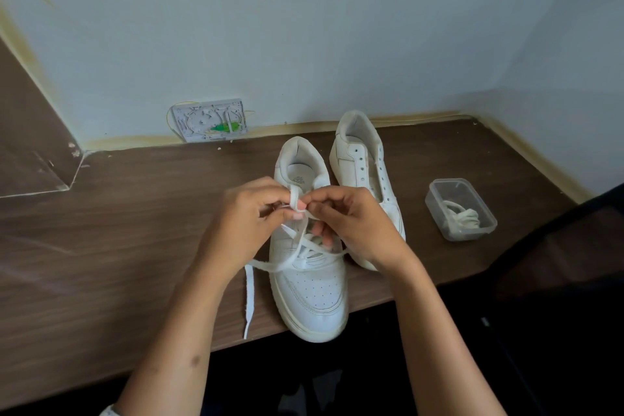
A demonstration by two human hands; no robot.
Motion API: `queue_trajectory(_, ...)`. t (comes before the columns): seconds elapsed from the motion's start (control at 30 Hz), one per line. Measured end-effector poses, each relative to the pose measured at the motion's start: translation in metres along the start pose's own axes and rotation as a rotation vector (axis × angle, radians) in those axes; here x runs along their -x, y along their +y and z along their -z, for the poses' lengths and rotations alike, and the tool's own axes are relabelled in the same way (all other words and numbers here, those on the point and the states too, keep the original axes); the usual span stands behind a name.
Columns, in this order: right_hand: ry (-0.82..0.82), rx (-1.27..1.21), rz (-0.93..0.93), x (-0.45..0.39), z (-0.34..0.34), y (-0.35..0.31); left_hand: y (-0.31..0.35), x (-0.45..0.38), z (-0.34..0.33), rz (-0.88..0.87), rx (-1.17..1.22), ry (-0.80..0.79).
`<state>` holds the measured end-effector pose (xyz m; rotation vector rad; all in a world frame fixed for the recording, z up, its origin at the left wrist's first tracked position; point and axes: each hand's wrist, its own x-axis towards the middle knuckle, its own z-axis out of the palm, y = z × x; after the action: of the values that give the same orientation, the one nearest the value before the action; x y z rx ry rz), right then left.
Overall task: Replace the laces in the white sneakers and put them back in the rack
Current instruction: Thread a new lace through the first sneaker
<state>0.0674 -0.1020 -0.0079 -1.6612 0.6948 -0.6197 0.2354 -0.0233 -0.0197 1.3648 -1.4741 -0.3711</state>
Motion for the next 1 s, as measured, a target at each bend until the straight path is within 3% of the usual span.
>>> queue_trajectory(0.13,-0.065,-0.057,-0.037,-0.002,0.005,0.002,-0.003,-0.001,-0.003,-0.216,-0.178,0.058)
queue_trajectory(0.3,-0.188,-0.064,-0.069,0.001,0.017,0.001,-0.008,0.000,-0.004,-0.355,-0.296,0.087)
queue_trajectory(0.5,-0.170,-0.033,-0.065,0.001,0.017,0.001,-0.012,0.001,-0.009,-0.396,-0.343,0.092)
queue_trajectory(0.67,-0.142,-0.022,-0.026,0.002,0.014,-0.002,-0.008,-0.001,-0.011,-0.315,-0.242,0.071)
queue_trajectory(0.87,-0.144,-0.021,0.010,0.001,0.018,0.002,0.000,0.001,0.002,0.035,0.186,-0.095)
queue_trajectory(1.0,-0.146,-0.012,0.005,0.000,0.018,0.004,0.003,0.002,0.005,0.087,0.246,-0.156)
